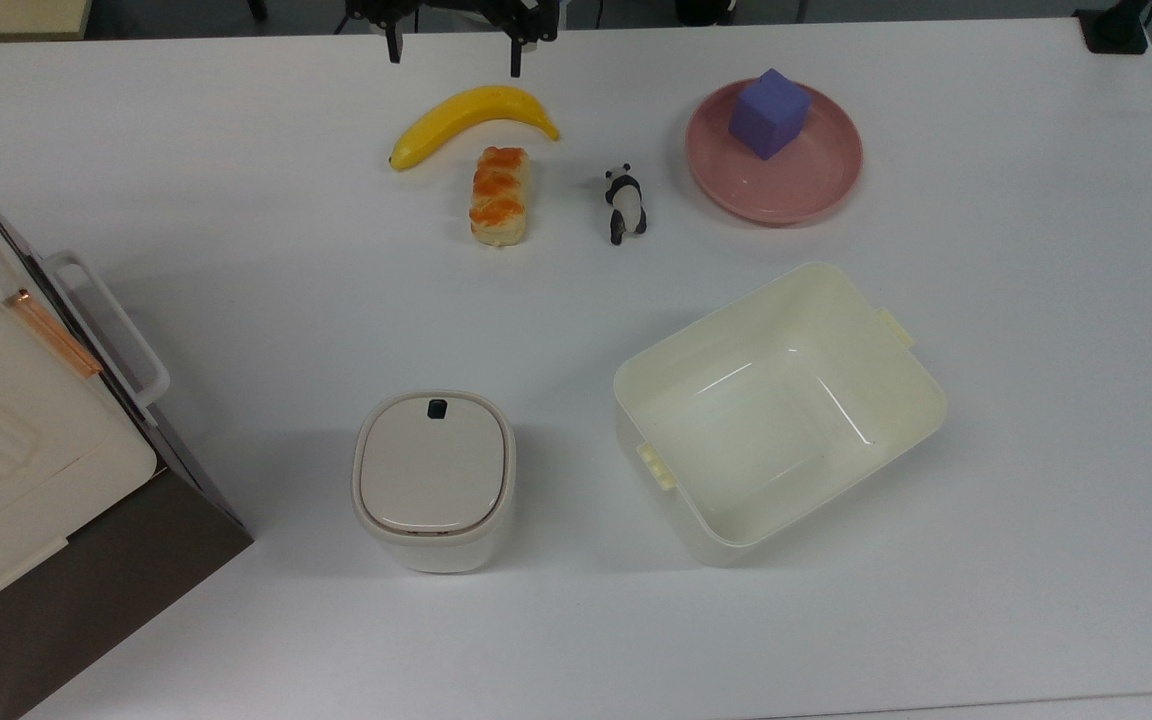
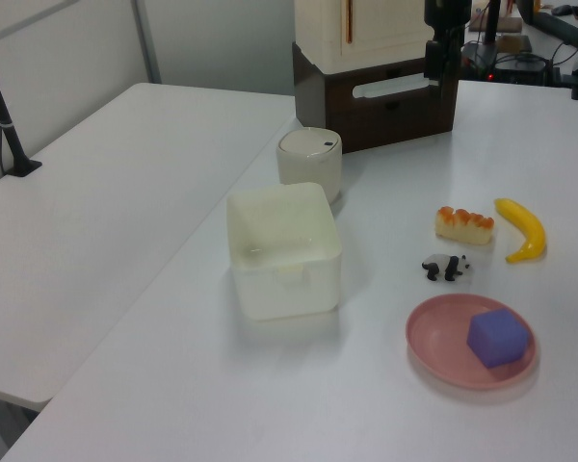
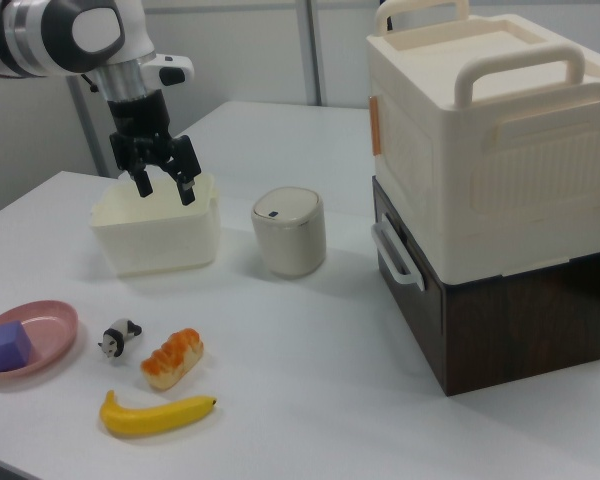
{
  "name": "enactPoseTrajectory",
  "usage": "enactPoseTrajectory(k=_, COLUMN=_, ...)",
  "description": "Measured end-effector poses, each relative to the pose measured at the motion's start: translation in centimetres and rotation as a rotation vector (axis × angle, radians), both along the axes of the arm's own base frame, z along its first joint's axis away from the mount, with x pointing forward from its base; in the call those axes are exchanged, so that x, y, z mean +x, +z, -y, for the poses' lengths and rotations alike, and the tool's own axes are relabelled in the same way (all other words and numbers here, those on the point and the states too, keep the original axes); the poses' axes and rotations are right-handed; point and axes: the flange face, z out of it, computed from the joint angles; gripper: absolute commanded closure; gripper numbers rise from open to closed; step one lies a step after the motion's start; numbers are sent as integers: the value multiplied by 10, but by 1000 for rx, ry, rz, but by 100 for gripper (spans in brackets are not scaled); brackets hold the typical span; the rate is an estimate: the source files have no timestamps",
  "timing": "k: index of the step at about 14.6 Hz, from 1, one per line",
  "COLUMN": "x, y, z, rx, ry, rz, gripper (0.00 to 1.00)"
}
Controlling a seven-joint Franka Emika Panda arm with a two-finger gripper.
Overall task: Slide open the drawer
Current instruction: 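Move the open gripper from above the cream basket toward the drawer unit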
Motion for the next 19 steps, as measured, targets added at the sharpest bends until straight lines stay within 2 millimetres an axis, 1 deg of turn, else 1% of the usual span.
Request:
enactPoseTrajectory(k=8, x=0, y=0, z=1, rx=0, ry=-3, rz=0, gripper=0)
enactPoseTrajectory(k=12, x=3, y=-6, z=0, rx=5, ry=0, rz=-11, gripper=0)
enactPoseTrajectory(k=13, x=3, y=-8, z=0, rx=6, ry=11, rz=-15, gripper=0)
enactPoseTrajectory(k=15, x=5, y=-12, z=1, rx=13, ry=88, rz=-29, gripper=0)
enactPoseTrajectory(k=17, x=6, y=-14, z=12, rx=45, ry=184, rz=-39, gripper=0)
enactPoseTrajectory(k=18, x=7, y=-15, z=21, rx=52, ry=229, rz=-39, gripper=0)
enactPoseTrajectory(k=19, x=9, y=-16, z=34, rx=57, ry=301, rz=-35, gripper=0)
